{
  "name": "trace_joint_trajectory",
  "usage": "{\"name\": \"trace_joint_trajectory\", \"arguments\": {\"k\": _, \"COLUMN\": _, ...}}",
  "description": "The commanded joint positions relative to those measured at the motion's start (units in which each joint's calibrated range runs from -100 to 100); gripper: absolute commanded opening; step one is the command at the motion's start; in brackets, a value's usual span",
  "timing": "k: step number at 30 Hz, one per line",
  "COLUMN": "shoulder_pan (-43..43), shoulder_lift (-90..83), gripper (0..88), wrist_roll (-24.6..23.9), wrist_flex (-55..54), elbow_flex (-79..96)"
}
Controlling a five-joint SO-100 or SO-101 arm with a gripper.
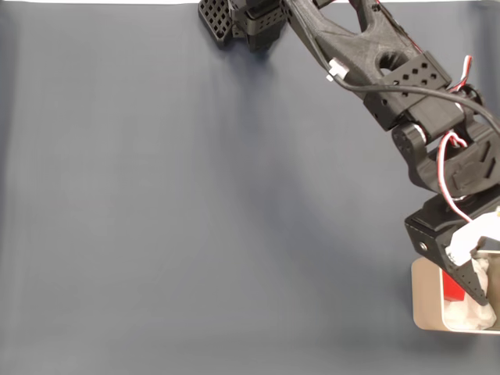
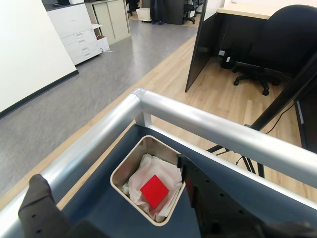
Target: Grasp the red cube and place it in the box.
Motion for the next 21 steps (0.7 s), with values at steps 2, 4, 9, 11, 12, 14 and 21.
{"name": "trace_joint_trajectory", "arguments": {"k": 2, "shoulder_pan": 0.54, "shoulder_lift": -1.31, "gripper": 54.9, "wrist_roll": 0.15, "wrist_flex": -1.54, "elbow_flex": -2.17}}
{"name": "trace_joint_trajectory", "arguments": {"k": 4, "shoulder_pan": 0.54, "shoulder_lift": -1.31, "gripper": 54.8, "wrist_roll": 0.05, "wrist_flex": -1.54, "elbow_flex": -2.17}}
{"name": "trace_joint_trajectory", "arguments": {"k": 9, "shoulder_pan": 0.47, "shoulder_lift": -1.31, "gripper": 54.7, "wrist_roll": 0.05, "wrist_flex": -1.54, "elbow_flex": -2.08}}
{"name": "trace_joint_trajectory", "arguments": {"k": 11, "shoulder_pan": 0.47, "shoulder_lift": -1.31, "gripper": 54.7, "wrist_roll": 0.0, "wrist_flex": -1.54, "elbow_flex": -2.08}}
{"name": "trace_joint_trajectory", "arguments": {"k": 12, "shoulder_pan": 0.47, "shoulder_lift": -1.39, "gripper": 54.6, "wrist_roll": 0.05, "wrist_flex": -1.54, "elbow_flex": -1.89}}
{"name": "trace_joint_trajectory", "arguments": {"k": 14, "shoulder_pan": 0.47, "shoulder_lift": -1.48, "gripper": 54.5, "wrist_roll": 0.1, "wrist_flex": -1.54, "elbow_flex": -1.8}}
{"name": "trace_joint_trajectory", "arguments": {"k": 21, "shoulder_pan": 0.96, "shoulder_lift": -1.91, "gripper": 48.9, "wrist_roll": 0.0, "wrist_flex": -0.97, "elbow_flex": -1.8}}
